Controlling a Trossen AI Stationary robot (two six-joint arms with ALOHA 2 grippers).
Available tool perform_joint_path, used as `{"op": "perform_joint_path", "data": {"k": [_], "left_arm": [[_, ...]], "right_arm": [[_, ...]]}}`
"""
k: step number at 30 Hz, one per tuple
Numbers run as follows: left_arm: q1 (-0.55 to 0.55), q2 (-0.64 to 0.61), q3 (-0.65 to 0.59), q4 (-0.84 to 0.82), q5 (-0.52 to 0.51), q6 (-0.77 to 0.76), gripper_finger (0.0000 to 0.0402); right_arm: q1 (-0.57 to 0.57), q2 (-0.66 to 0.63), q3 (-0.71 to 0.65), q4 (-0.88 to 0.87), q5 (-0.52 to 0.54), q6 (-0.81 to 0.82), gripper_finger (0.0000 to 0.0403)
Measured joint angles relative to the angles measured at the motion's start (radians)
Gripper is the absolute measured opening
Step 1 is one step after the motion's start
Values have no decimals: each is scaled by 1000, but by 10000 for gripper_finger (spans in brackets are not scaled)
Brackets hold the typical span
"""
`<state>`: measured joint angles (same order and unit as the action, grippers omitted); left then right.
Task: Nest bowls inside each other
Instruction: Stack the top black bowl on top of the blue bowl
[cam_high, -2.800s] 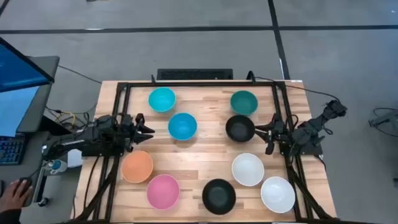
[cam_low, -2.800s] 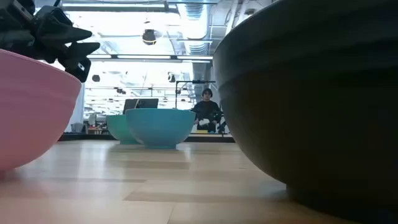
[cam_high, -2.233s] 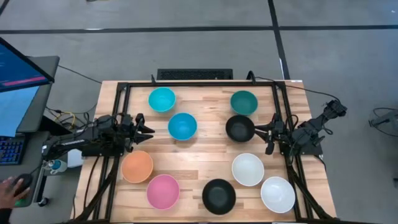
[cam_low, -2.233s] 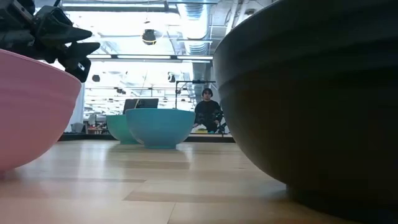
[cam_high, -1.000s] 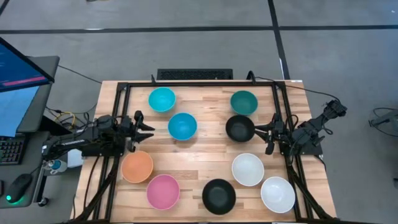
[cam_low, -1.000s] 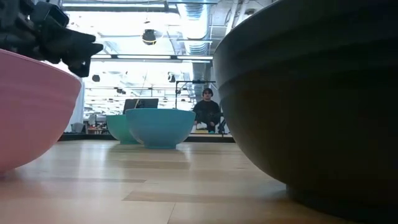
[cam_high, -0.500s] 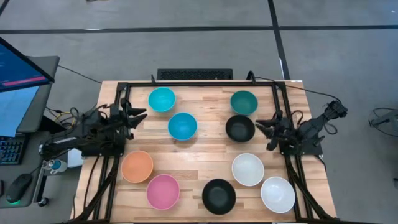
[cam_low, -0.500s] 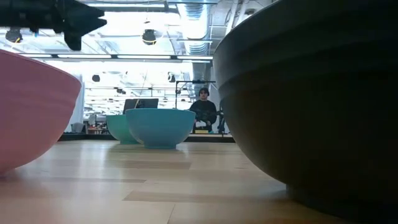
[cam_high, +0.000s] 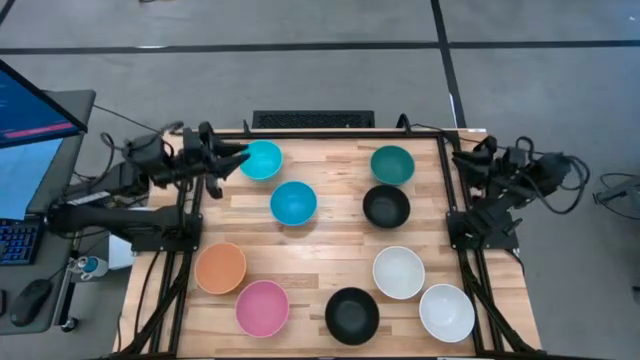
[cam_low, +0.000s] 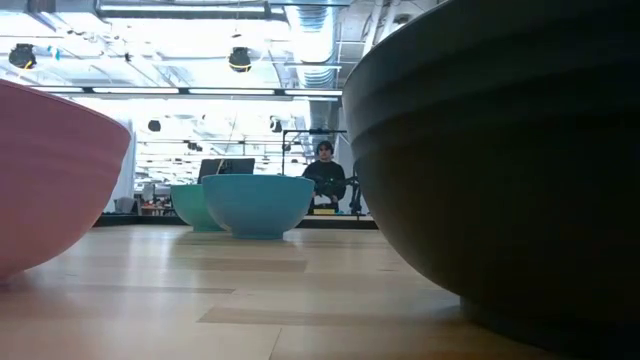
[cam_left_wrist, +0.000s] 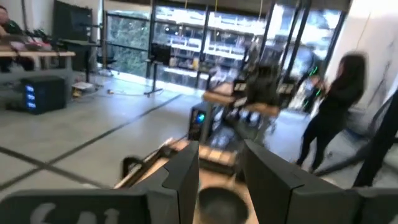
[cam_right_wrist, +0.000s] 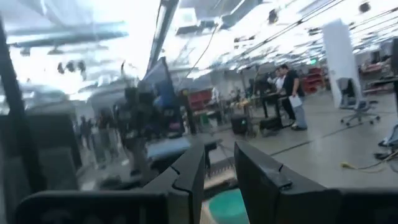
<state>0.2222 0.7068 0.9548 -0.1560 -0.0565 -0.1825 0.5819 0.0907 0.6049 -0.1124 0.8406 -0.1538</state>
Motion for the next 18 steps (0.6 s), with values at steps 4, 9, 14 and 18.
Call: {"op": "perform_joint_path", "data": {"k": [4,9,14,18], "left_arm": [[1,69,139,-71,-38,15,112],[2,138,273,-262,-114,-89,112],[1,188,320,-348,-91,-186,112],[2,197,321,-344,-22,-213,112]], "right_arm": [[0,68,107,-225,-46,26,111],[0,228,312,-283,-52,58,111],[0,440,588,-522,-58,143,111],[0,579,744,-778,-57,360,111]]}}
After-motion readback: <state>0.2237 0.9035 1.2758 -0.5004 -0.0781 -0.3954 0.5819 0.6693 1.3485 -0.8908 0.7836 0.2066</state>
